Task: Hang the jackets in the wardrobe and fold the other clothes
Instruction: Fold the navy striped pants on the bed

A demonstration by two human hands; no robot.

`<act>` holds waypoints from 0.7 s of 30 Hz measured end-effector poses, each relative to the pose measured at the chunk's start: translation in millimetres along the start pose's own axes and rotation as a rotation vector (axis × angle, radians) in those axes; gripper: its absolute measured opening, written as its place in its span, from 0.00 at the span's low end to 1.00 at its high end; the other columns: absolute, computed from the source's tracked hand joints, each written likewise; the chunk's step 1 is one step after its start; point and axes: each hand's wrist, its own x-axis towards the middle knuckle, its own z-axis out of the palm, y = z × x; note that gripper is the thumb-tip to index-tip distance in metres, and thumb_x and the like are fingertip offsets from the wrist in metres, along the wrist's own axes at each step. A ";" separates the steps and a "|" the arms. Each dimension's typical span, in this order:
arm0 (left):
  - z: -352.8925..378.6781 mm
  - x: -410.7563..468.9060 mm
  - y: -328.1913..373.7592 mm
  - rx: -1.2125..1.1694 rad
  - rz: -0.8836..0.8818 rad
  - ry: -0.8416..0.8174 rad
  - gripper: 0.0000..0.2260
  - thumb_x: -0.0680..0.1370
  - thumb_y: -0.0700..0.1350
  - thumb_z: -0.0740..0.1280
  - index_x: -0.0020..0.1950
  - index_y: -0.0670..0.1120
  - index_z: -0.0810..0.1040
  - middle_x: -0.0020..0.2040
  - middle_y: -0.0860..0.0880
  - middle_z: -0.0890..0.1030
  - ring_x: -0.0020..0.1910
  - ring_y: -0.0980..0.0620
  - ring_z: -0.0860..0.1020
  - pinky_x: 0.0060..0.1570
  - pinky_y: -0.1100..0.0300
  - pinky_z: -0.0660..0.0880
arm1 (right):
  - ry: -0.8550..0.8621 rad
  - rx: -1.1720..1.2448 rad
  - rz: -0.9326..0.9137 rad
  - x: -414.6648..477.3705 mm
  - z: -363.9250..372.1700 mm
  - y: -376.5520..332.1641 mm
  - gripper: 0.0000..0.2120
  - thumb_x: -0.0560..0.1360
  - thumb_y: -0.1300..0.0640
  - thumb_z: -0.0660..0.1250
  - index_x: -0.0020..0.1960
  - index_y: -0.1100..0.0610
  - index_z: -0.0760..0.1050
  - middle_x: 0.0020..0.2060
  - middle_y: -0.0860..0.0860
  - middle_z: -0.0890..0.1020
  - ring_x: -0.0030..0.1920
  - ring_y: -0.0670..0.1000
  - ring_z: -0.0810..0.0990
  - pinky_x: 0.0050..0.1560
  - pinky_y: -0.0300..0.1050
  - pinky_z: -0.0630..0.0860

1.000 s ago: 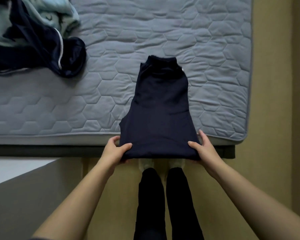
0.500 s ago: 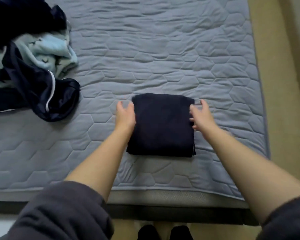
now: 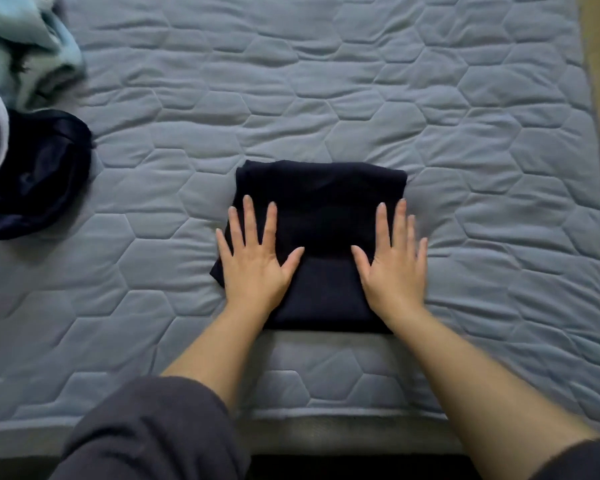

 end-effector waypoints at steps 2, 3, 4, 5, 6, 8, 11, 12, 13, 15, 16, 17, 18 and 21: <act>-10.5 -3.5 -2.4 -0.144 -0.002 0.025 0.38 0.75 0.66 0.55 0.78 0.50 0.45 0.78 0.44 0.47 0.76 0.42 0.49 0.72 0.45 0.51 | 0.003 0.227 0.034 -9.3 -7.9 4.7 0.37 0.78 0.45 0.60 0.78 0.55 0.45 0.77 0.55 0.51 0.76 0.56 0.54 0.74 0.54 0.52; -17.6 -2.2 -6.1 -0.278 -0.019 0.049 0.39 0.74 0.64 0.60 0.78 0.48 0.48 0.78 0.44 0.52 0.75 0.43 0.55 0.72 0.47 0.56 | -0.001 0.395 0.073 -11.4 -13.9 6.8 0.37 0.77 0.47 0.63 0.78 0.56 0.47 0.76 0.55 0.56 0.75 0.54 0.58 0.74 0.50 0.56; -26.2 0.8 -11.9 -0.463 -0.081 0.057 0.39 0.73 0.62 0.64 0.77 0.47 0.52 0.75 0.44 0.60 0.72 0.45 0.62 0.69 0.50 0.61 | -0.018 0.575 0.143 -10.5 -23.1 8.1 0.37 0.76 0.50 0.66 0.77 0.56 0.51 0.74 0.54 0.63 0.71 0.53 0.64 0.72 0.48 0.61; -35.3 4.5 -20.5 -0.665 -0.189 0.033 0.38 0.72 0.59 0.69 0.75 0.47 0.56 0.71 0.45 0.67 0.66 0.47 0.69 0.66 0.52 0.66 | -0.051 0.749 0.241 -7.6 -32.8 9.7 0.35 0.75 0.53 0.69 0.76 0.56 0.55 0.70 0.53 0.69 0.66 0.51 0.71 0.67 0.46 0.68; -43.5 8.8 -30.1 -0.858 -0.311 -0.025 0.36 0.71 0.57 0.72 0.72 0.46 0.60 0.66 0.46 0.73 0.60 0.49 0.74 0.60 0.53 0.72 | -0.107 0.920 0.350 -3.4 -42.1 11.0 0.32 0.74 0.54 0.70 0.74 0.57 0.60 0.65 0.52 0.74 0.60 0.49 0.76 0.60 0.43 0.74; -54.7 13.8 -46.0 -1.115 -0.470 -0.313 0.31 0.67 0.57 0.75 0.64 0.46 0.70 0.58 0.48 0.79 0.51 0.53 0.80 0.47 0.59 0.77 | -0.296 1.183 0.527 5.6 -54.1 14.9 0.26 0.73 0.54 0.71 0.67 0.58 0.68 0.56 0.50 0.80 0.50 0.46 0.81 0.45 0.37 0.78; -59.5 14.4 -45.5 -1.226 -0.438 -0.668 0.31 0.60 0.60 0.75 0.60 0.49 0.77 0.52 0.52 0.84 0.50 0.53 0.82 0.47 0.60 0.77 | -0.540 1.307 0.605 14.4 -57.5 19.5 0.20 0.73 0.50 0.70 0.62 0.57 0.75 0.52 0.53 0.84 0.49 0.51 0.83 0.46 0.43 0.79; -60.9 13.3 -39.7 -1.294 -0.456 -0.685 0.31 0.59 0.59 0.75 0.59 0.48 0.78 0.50 0.51 0.84 0.50 0.52 0.83 0.46 0.59 0.77 | -0.595 1.340 0.621 14.9 -59.5 21.0 0.18 0.74 0.49 0.69 0.60 0.56 0.77 0.52 0.53 0.84 0.50 0.52 0.84 0.47 0.44 0.79; -63.6 10.8 -33.5 -1.367 -0.484 -0.680 0.29 0.60 0.57 0.75 0.58 0.46 0.78 0.49 0.49 0.85 0.48 0.51 0.83 0.43 0.60 0.78 | -0.645 1.382 0.638 13.9 -62.9 23.1 0.17 0.74 0.48 0.68 0.58 0.56 0.78 0.51 0.53 0.85 0.49 0.52 0.84 0.47 0.44 0.78; -72.3 -0.3 -23.4 -1.492 -0.534 -0.660 0.24 0.63 0.53 0.74 0.55 0.44 0.79 0.47 0.47 0.85 0.45 0.51 0.84 0.38 0.62 0.79 | -0.717 1.452 0.678 6.4 -75.3 27.6 0.16 0.72 0.48 0.68 0.56 0.56 0.80 0.51 0.54 0.85 0.48 0.51 0.84 0.47 0.45 0.78; -78.9 -9.9 -20.2 -1.535 -0.551 -0.655 0.22 0.64 0.51 0.73 0.55 0.44 0.79 0.47 0.46 0.85 0.44 0.50 0.84 0.37 0.62 0.79 | -0.739 1.458 0.699 -0.7 -84.9 29.0 0.17 0.71 0.48 0.69 0.56 0.56 0.80 0.51 0.54 0.85 0.47 0.51 0.85 0.46 0.44 0.79; -87.4 -21.4 -17.9 -1.563 -0.569 -0.650 0.22 0.65 0.50 0.73 0.56 0.43 0.79 0.48 0.46 0.85 0.45 0.50 0.84 0.38 0.62 0.79 | -0.749 1.450 0.716 -9.3 -95.9 29.9 0.18 0.70 0.49 0.69 0.56 0.57 0.80 0.50 0.55 0.85 0.46 0.52 0.85 0.44 0.44 0.79; -99.0 -34.9 -16.3 -1.586 -0.593 -0.648 0.22 0.65 0.50 0.73 0.57 0.43 0.78 0.48 0.46 0.85 0.45 0.50 0.84 0.38 0.61 0.79 | -0.753 1.442 0.729 -19.5 -109.0 29.7 0.19 0.68 0.49 0.69 0.56 0.57 0.80 0.50 0.55 0.85 0.46 0.52 0.85 0.43 0.44 0.80; -150.9 -77.0 -14.2 -1.645 -0.666 -0.681 0.22 0.65 0.50 0.73 0.57 0.44 0.79 0.49 0.44 0.85 0.46 0.48 0.84 0.39 0.59 0.79 | -0.770 1.444 0.754 -56.5 -159.0 18.1 0.21 0.69 0.50 0.68 0.58 0.59 0.79 0.52 0.56 0.84 0.47 0.53 0.85 0.47 0.46 0.78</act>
